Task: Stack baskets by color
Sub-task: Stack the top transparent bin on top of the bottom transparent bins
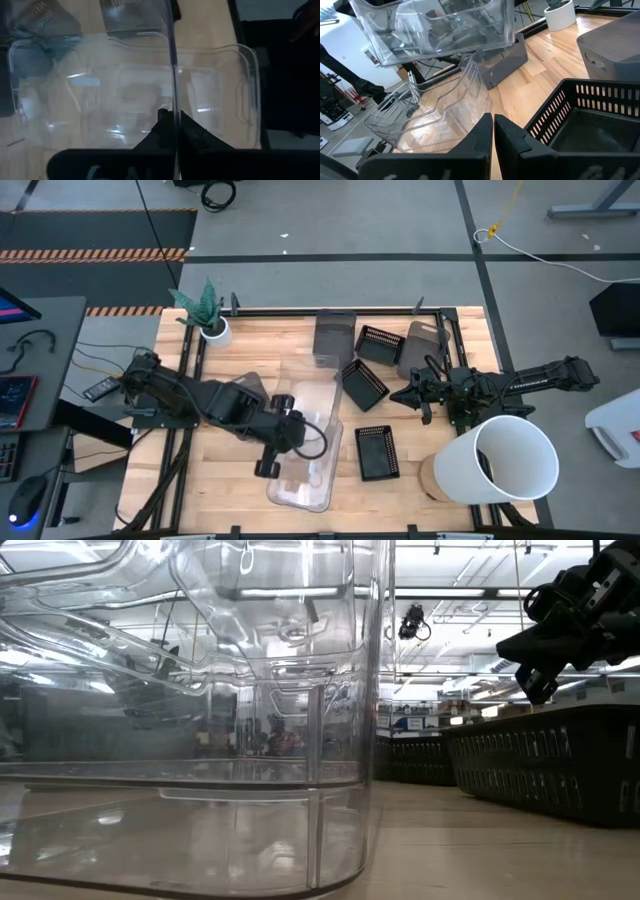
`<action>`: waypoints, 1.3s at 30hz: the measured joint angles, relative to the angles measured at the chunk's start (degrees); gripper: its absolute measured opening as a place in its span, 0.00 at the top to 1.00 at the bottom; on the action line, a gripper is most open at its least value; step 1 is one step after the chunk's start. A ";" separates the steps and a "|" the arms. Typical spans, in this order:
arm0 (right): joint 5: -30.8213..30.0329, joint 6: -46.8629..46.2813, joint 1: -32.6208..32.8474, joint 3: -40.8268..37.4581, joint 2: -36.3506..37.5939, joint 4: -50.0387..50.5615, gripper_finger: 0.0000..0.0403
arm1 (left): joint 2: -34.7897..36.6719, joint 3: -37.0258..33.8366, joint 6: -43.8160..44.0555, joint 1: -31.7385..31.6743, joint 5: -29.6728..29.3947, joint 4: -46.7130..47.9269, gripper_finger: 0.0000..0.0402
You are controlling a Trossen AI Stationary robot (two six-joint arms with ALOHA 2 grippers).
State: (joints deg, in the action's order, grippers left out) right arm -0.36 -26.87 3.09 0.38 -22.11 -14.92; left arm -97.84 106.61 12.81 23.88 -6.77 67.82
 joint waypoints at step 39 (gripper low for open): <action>0.02 0.00 0.00 0.00 0.00 0.00 0.94 | -0.04 6.31 1.58 14.43 -9.82 -1.83 0.99</action>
State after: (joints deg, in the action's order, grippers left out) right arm -0.34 -26.87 3.09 0.38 -22.11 -14.92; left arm -97.89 112.92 14.39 38.31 -16.59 65.98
